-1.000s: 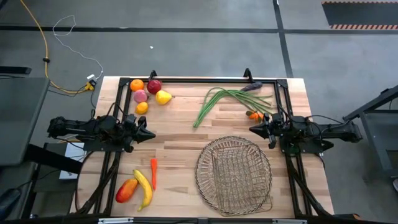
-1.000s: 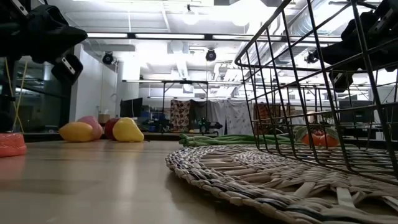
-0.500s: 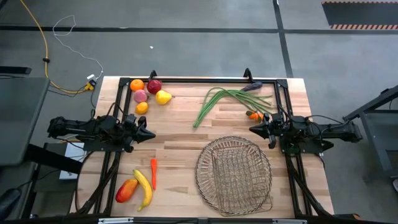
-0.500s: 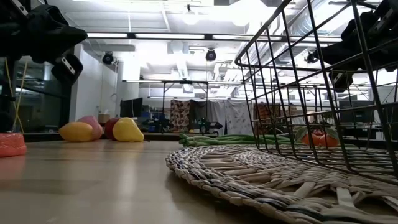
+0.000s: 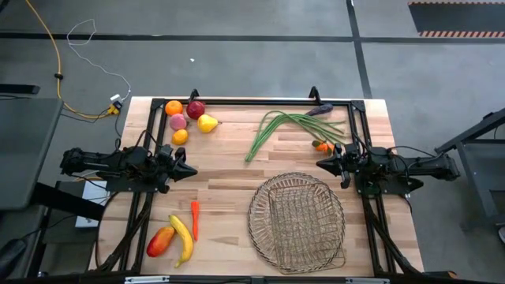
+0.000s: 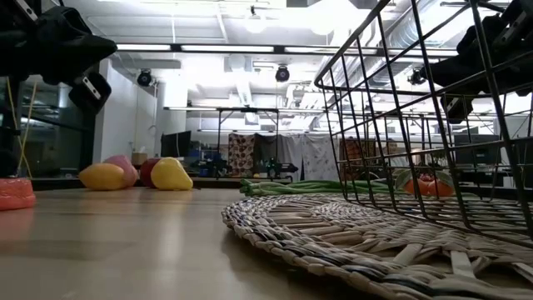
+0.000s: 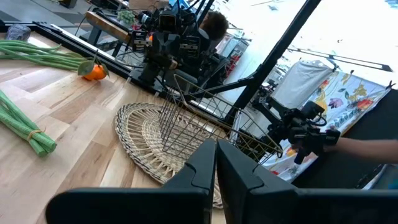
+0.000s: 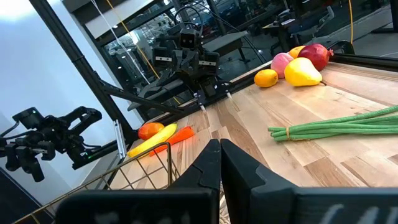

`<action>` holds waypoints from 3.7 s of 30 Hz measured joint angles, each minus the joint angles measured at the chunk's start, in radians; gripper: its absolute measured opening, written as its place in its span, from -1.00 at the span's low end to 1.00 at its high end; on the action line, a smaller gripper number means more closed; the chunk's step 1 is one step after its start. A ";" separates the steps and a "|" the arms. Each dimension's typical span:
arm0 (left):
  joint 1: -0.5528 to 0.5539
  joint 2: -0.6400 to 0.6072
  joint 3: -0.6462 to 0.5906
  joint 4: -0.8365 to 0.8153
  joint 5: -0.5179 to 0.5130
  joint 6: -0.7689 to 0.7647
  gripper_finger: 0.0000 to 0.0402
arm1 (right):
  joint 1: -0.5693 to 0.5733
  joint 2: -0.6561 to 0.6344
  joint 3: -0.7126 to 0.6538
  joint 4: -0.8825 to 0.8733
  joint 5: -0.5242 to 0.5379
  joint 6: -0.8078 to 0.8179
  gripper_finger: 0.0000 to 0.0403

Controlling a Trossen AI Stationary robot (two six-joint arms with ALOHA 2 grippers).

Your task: Build produce basket

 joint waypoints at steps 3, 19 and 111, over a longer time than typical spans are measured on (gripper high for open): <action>0.000 0.000 0.000 0.000 0.000 0.000 -0.97 | 0.000 0.000 0.000 0.000 0.000 0.000 -1.00; 0.000 0.000 0.000 0.000 0.000 0.000 -0.97 | 0.000 0.013 0.117 0.459 0.216 0.070 -1.00; 0.000 0.000 0.000 0.000 0.000 0.000 -0.97 | -0.775 1.344 0.782 -0.873 0.040 0.447 -0.53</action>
